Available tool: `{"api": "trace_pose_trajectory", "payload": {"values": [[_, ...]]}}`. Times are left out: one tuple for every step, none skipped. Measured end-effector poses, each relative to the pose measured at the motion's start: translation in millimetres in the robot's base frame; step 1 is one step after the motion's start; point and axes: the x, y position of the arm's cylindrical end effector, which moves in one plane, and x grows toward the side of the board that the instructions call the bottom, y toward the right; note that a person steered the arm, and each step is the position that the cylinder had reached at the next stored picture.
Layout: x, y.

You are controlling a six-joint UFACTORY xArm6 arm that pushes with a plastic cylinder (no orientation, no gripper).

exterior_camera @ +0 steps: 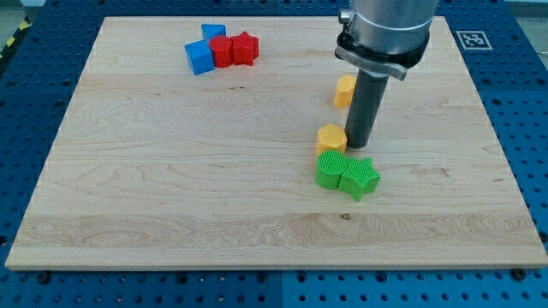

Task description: Push the yellow heart above the yellow hexagon

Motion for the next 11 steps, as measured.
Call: {"api": "trace_pose_trajectory", "payload": {"values": [[2.8, -13.7], [2.8, 1.8], [-5.9, 37.4], [-52.0, 41.8], [-102.8, 32.0], [-124.8, 7.2], [-130.9, -30.8], [-134.6, -52.8], [-134.4, -53.9], [-127.2, -53.9], [-108.0, -53.9]]}}
